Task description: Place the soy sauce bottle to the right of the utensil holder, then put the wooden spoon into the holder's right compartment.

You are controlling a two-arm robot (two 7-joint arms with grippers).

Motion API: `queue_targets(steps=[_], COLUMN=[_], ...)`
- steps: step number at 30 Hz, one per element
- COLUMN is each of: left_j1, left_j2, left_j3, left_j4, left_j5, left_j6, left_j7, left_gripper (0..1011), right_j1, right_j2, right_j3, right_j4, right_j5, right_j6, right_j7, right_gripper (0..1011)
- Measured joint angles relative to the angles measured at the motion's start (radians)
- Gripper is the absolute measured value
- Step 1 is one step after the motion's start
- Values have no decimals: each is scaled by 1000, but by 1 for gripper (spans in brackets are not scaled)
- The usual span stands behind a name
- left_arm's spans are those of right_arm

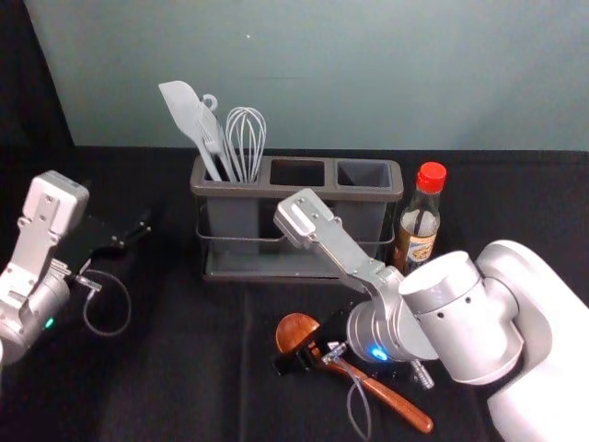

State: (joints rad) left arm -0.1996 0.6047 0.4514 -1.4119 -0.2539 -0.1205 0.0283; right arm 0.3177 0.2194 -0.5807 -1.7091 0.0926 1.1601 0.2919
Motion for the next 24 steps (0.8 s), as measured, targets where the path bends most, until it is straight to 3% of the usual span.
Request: queue_targets(steps=[18, 24], left_j1=[0, 0], left_j2=[0, 0], left_j3=[0, 0], left_j4=[0, 0], left_j5=[0, 0], left_j6=[0, 0], left_j7=[0, 0], left_gripper=[1000, 1000], right_j1=[-6, -8], right_j2=[-5, -8], right_j3=[-5, -7], right_j4=[18, 9], right_j5=[-41, -62], right_j6=[-13, -10], right_j7=[30, 30], right_gripper=[1003, 883])
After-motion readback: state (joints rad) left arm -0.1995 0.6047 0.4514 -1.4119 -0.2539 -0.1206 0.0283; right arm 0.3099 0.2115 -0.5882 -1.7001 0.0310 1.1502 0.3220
